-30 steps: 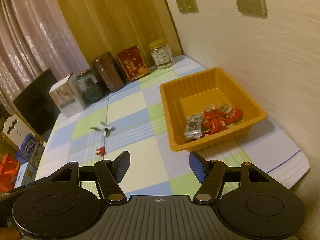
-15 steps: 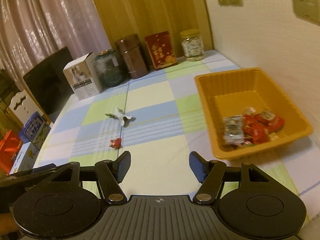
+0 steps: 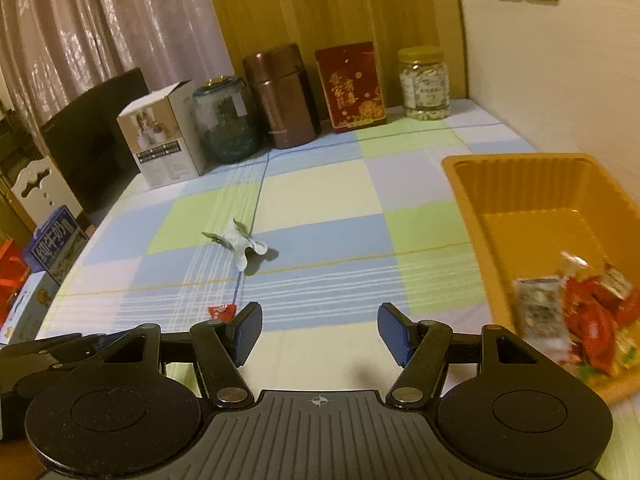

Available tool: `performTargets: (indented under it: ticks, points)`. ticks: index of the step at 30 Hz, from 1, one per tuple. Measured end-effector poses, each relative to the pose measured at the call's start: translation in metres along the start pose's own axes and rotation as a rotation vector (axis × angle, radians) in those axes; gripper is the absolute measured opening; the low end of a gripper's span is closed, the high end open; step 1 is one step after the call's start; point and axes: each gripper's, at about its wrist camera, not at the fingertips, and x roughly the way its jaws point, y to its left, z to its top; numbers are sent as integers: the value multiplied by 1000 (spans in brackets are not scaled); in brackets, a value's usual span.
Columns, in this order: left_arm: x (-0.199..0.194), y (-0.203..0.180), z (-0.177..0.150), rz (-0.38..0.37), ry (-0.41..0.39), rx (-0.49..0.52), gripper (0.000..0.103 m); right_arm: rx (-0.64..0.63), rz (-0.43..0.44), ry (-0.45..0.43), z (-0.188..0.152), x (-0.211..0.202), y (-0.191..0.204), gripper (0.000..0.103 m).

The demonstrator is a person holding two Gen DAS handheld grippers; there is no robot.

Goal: Organize snacks
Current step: 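Move both grippers back toward the snacks left on the tablecloth, then close the left gripper on the small red wrapped candy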

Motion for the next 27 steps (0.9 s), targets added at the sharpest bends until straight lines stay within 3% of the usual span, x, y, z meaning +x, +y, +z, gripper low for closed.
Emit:
performTargets:
  ticks: [13,17,27]
  points:
    - [58,-6,5,-5,11,-11,28,29,-1,22,8,47,-11,65]
    - [61,-4,2,2,14,-6,21,38,-8,21,10,49,-12,65]
    - [60,7,6,-10,27,-7,17,21,5,17,16,55,-5,65]
